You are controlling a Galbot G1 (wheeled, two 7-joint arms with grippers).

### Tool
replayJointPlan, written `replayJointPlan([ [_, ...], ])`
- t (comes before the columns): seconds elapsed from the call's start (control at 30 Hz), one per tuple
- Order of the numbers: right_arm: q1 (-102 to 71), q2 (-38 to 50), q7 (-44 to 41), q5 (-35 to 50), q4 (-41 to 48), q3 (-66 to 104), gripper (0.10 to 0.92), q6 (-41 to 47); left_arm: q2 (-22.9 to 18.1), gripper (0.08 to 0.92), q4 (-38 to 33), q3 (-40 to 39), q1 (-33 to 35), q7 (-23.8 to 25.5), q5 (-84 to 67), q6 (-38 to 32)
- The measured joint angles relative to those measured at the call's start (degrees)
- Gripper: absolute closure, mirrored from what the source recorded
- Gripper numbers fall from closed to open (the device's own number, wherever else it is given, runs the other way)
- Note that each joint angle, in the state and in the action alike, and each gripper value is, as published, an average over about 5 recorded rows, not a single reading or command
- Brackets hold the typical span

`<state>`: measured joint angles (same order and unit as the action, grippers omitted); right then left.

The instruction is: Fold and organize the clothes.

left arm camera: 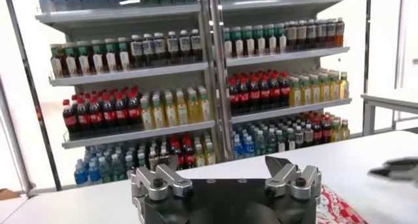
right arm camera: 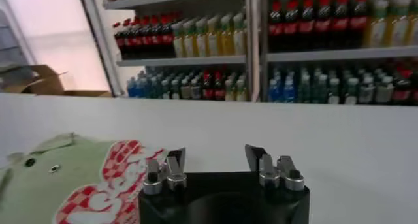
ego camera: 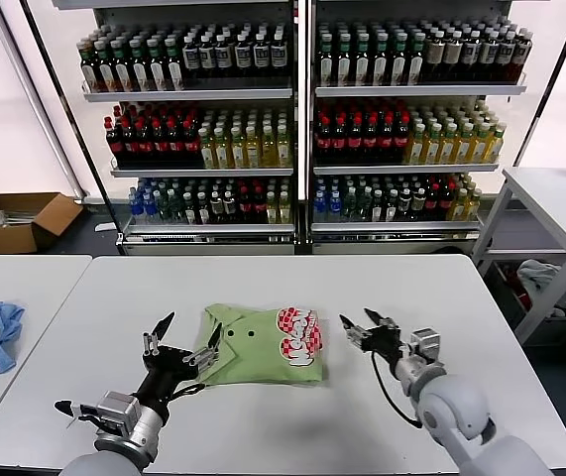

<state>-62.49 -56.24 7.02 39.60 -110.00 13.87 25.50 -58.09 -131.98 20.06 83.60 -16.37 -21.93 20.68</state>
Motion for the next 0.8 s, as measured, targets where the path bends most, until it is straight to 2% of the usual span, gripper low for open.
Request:
replayJointPlan([
  [0.13, -7.4, 2.0, 3.0, -0.7, -5.3, 7.1, 0.264, -2.7, 0.8, 0.177, 1.0, 0.2, 0.8, 0.3, -0.1, -1.9],
  [0.23, -14.7, 2.7, 5.8, -2.1, -9.3, 13.1, 0.214, -5.8, 1.6, 0.177, 2.3, 0.5, 1.4, 0.4, -0.2, -4.2],
  [0.5, -33.4, 0.6, 12.4, -9.0, -17.8, 23.2, 0.203, -18.4, 4.0, 0.177, 6.1, 2.4, 4.2, -0.4, -2.0, -12.0],
  [0.8, -48.5, -1.9, 14.3, -17.8, -20.1, 23.9, 0.203, -34.5, 6.0, 0.177, 9.3, 6.5, 9.2, -2.1, -4.2, -21.6],
])
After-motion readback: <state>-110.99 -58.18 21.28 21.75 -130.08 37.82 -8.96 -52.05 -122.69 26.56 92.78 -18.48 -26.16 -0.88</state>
